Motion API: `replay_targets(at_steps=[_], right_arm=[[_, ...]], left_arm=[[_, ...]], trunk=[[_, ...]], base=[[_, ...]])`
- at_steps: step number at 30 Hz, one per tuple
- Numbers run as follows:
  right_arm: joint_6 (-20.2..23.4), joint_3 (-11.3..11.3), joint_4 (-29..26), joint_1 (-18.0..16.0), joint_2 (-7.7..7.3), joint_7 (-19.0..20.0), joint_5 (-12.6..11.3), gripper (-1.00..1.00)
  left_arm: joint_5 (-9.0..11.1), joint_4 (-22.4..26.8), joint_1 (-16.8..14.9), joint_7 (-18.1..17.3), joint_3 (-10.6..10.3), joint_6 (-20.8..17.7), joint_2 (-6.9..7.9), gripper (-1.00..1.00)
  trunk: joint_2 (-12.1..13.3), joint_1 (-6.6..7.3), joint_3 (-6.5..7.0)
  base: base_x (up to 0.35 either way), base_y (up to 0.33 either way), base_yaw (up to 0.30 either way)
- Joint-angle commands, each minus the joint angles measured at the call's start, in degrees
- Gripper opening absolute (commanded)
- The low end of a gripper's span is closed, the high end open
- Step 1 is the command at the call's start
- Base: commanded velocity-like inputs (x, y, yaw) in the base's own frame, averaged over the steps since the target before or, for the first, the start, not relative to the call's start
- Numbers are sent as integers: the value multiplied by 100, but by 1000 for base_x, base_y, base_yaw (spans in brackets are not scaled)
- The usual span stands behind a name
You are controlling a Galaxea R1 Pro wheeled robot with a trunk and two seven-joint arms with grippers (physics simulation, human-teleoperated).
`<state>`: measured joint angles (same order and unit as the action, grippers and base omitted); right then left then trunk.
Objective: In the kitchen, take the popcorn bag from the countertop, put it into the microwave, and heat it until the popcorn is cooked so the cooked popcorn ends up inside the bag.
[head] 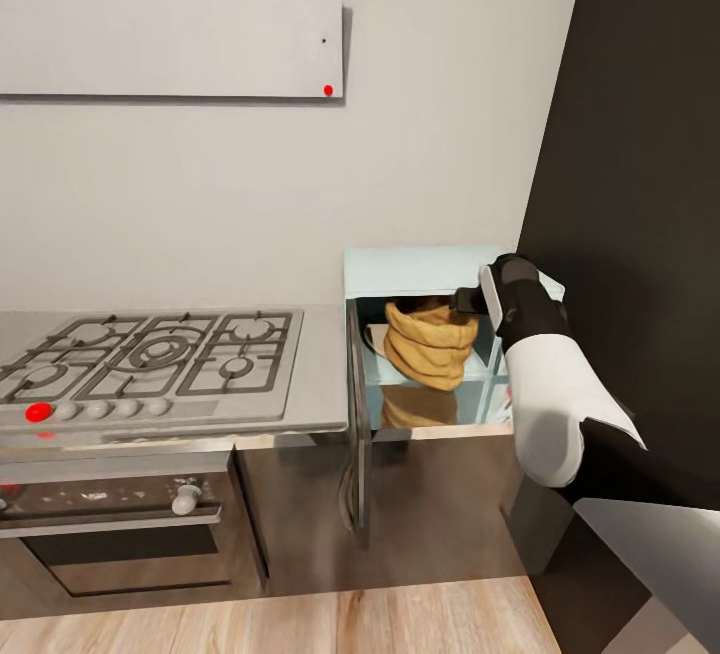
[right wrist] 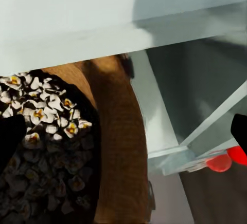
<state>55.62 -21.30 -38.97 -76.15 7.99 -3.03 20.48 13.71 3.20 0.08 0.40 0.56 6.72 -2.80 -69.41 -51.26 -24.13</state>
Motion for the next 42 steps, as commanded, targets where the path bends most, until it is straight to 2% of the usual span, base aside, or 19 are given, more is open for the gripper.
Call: replay_targets(at_steps=[1, 13, 19, 22, 24, 26, 29, 34, 35, 36, 37, 42], right_arm=[[43, -21, -8, -5, 4, -23, -25, 100], [72, -22, -121, -5, -8, 38, -83, 100], [106, -51, -846, -5, 27, 39, -93, 100], [72, -25, -785, -3, 30, 42, -78, 100], [33, -5, -750, 146, 30, 46, -72, 100], [-3, 7, -740, 433, 34, 52, -71, 100], [-379, 18, -735, 881, 37, 290, -67, 100], [-1276, 12, -783, 1509, 2, 1112, -33, 100], [-1558, 13, -801, 1682, 1, 1492, -23, 100], [-1710, 12, -806, 1772, 1, 1671, -16, 100], [-2088, 9, -809, 1942, 3, 1937, -4, 100], [-2953, -34, -755, 2037, -16, 2052, -67, 100]], left_arm=[[22, 6, 1, 4, 1, 11, -1, 100], [18, 6, 1, 10, 14, 13, -85, 100], [18, 5, 1, 7, 10, 13, -82, 100], [18, 5, 1, 8, 6, 13, -81, 100], [18, 5, 1, 7, 3, 13, -80, 100], [18, 5, 1, 5, -1, 13, -79, 100], [18, 6, 1, 4, -5, 13, -76, 100], [18, 5, 1, 4, -12, 13, -72, 100], [18, 5, 1, 4, -12, 13, -73, 100], [18, 5, 1, 4, -12, 13, -73, 100], [18, 6, 1, 4, -12, 13, -72, 100], [18, 6, 1, 4, -12, 13, -74, 100]], trunk=[[-3, 0, -6], [-3, 0, -6], [-3, 0, -6], [-3, 0, -6], [-3, 0, -6], [-3, 0, -6], [-3, 0, -6], [-3, 0, -6], [-3, 0, -6], [-3, 0, -6], [-3, 0, -6], [-3, 0, -6]], base=[[0, 0, 0], [-263, 0, 0], [-338, 0, 0], [-305, 0, 0], [-209, 0, 0], [-71, 0, 0], [-17, 0, 0], [-2, 0, 0], [0, 0, 0], [0, 0, 0], [0, 0, 0], [0, 0, 0]])
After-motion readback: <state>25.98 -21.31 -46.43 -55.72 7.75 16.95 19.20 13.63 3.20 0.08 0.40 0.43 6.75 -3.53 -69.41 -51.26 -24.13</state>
